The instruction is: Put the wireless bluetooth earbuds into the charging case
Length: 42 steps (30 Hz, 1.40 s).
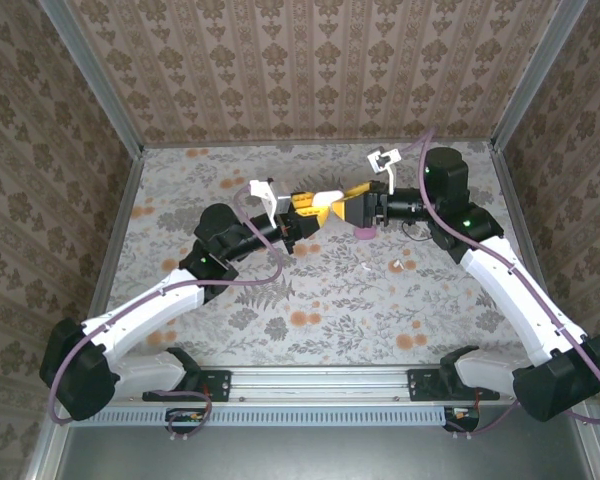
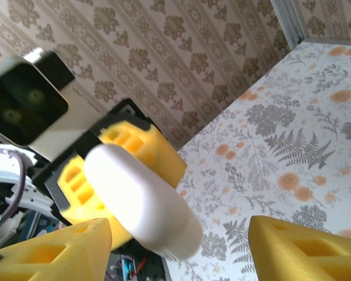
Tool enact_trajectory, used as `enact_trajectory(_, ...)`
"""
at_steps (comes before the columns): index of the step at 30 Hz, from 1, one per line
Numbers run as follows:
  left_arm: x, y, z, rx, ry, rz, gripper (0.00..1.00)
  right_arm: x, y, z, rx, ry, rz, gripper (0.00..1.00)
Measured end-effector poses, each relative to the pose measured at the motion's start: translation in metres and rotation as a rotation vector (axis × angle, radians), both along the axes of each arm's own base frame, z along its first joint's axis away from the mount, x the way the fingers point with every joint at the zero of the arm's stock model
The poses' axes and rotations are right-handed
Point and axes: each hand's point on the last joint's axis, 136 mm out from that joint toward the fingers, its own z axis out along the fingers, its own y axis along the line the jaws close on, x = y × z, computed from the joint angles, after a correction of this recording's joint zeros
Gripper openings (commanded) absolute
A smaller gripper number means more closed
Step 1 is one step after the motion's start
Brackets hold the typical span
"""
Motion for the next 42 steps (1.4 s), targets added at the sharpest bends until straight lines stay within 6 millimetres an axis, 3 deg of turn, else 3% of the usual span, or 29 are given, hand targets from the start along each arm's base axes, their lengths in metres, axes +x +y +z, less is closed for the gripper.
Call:
enact_trajectory(16,0.005,0.003,0.000,-0.002,0.002,0.022,0.18,0.012,0.002,0.002,0.023,0.068,-0.040,0.62)
enact_trajectory(31,-0.003,0.003,-0.002,0.007,0.006,0.000,0.18,0.035,-0.004,0.021,0.054,0.068,-0.146,0.64)
enact_trajectory(35,-0.002,0.009,-0.006,0.008,0.002,0.031,0.18,0.035,-0.026,0.029,0.026,0.035,-0.244,0.62)
enact_trajectory(38,-0.001,0.010,-0.007,0.010,-0.002,0.046,0.18,0.041,-0.066,0.031,-0.014,-0.005,-0.405,0.57)
enact_trajectory(40,-0.001,0.011,-0.007,0.009,-0.002,0.051,0.18,0.050,-0.096,0.016,-0.059,0.011,-0.521,0.52)
enact_trajectory(42,0.000,0.011,-0.007,0.009,-0.005,0.053,0.19,0.062,-0.126,-0.015,-0.125,0.093,-0.629,0.49)
